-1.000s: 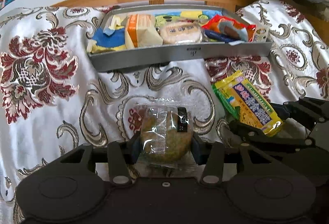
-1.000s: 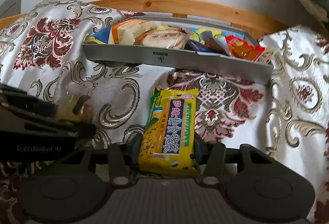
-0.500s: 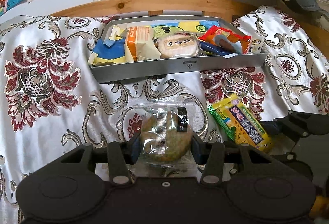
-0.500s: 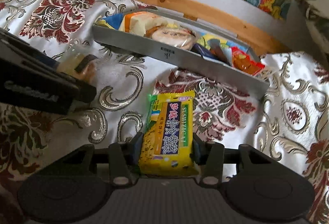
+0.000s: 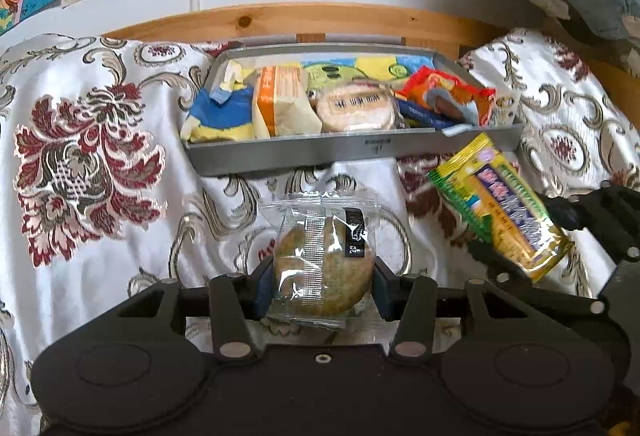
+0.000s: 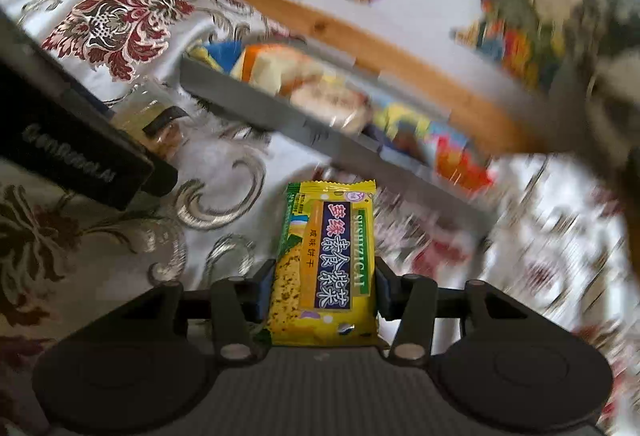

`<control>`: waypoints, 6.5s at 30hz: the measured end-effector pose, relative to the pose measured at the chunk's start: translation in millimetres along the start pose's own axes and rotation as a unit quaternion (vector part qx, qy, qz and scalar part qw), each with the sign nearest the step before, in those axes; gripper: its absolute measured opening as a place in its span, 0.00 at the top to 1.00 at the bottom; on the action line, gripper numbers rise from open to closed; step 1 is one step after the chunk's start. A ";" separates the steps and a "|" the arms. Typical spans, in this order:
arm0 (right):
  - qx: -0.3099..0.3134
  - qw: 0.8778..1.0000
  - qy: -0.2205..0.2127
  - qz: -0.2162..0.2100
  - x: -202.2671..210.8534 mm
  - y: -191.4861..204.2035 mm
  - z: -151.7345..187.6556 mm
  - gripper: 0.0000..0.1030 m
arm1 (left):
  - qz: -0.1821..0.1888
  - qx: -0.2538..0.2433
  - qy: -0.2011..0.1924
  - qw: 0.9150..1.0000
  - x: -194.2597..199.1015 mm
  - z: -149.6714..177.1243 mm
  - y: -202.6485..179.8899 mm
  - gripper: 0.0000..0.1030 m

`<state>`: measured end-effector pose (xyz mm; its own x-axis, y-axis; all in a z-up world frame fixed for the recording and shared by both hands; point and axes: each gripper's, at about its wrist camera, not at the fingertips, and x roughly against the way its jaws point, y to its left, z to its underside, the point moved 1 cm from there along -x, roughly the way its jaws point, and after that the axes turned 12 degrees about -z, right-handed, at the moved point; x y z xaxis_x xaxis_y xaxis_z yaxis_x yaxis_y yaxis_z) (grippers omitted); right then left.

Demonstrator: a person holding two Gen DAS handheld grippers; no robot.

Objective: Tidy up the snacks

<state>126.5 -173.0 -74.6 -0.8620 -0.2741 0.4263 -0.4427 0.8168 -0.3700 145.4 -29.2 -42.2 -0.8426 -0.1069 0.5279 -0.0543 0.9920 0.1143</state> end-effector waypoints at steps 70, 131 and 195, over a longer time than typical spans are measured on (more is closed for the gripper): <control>-0.130 0.990 -0.055 -0.019 -92.7 -171.7 -67.2 0.46 | 0.032 -0.019 -0.031 0.999 -141.4 -172.3 -94.0 0.34; -0.195 0.967 -0.166 -0.015 91.6 -132.6 -114.9 0.00 | -0.065 0.102 -0.069 0.990 51.2 -112.6 24.7 0.01; -0.238 0.963 -0.124 -0.041 168.0 -35.7 -44.4 0.00 | -0.070 0.072 -0.049 0.994 123.3 25.3 54.6 0.01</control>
<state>8.4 -225.7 47.0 -0.8876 -0.4119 0.2065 -0.3993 0.9112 0.1014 25.0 13.4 7.9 -0.8693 -0.2447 0.4294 -0.2452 0.9679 0.0552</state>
